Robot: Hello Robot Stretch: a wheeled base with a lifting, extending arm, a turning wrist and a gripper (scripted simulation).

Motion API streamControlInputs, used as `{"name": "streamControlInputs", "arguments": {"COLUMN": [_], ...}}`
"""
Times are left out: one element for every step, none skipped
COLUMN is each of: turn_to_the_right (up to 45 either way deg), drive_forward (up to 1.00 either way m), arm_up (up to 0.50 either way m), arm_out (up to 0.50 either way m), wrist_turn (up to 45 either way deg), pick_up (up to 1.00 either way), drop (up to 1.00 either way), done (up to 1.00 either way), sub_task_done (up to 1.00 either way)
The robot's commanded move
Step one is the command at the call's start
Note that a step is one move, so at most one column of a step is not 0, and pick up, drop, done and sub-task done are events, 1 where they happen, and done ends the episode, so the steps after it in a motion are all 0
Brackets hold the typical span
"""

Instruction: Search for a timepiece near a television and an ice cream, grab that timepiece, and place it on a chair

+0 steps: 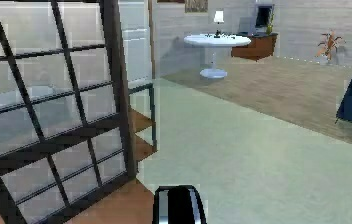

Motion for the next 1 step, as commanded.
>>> {"name": "streamControlInputs", "arguments": {"turn_to_the_right": [-36.0], "drive_forward": [0.0], "arm_up": [0.0], "arm_out": [0.0], "wrist_turn": [0.0], "pick_up": [0.0], "drop": [0.0], "done": [0.0], "sub_task_done": [0.0]}}
